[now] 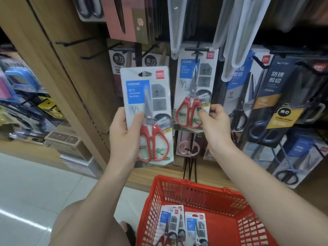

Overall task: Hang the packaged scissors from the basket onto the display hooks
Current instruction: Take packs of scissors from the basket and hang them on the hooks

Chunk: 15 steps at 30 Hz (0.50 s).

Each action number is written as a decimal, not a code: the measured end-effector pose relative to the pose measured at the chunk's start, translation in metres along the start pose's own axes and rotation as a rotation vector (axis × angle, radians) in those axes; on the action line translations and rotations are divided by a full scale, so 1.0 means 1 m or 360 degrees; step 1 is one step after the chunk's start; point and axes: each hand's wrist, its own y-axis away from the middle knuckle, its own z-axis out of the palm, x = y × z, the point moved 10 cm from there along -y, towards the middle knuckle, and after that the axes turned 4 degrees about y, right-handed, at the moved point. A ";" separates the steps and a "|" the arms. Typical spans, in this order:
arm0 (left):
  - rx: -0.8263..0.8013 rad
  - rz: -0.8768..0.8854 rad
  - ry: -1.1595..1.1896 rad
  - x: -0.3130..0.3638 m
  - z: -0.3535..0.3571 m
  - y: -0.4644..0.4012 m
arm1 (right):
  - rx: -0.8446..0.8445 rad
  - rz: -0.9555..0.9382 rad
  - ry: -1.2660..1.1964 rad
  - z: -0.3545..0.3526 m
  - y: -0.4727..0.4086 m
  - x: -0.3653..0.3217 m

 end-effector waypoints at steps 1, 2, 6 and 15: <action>-0.0065 0.0034 -0.0016 0.003 0.007 0.001 | 0.0020 0.0020 0.0031 -0.002 -0.001 0.004; -0.0126 0.0053 -0.0023 0.006 0.015 0.003 | 0.0026 0.0043 0.0075 -0.004 -0.001 0.007; -0.0321 0.0104 -0.0015 0.012 0.046 0.010 | -0.0073 -0.0019 0.0441 -0.009 0.011 0.000; -0.0403 0.0116 0.0041 0.012 0.070 0.000 | 0.0219 -0.1530 0.1208 -0.040 0.092 -0.146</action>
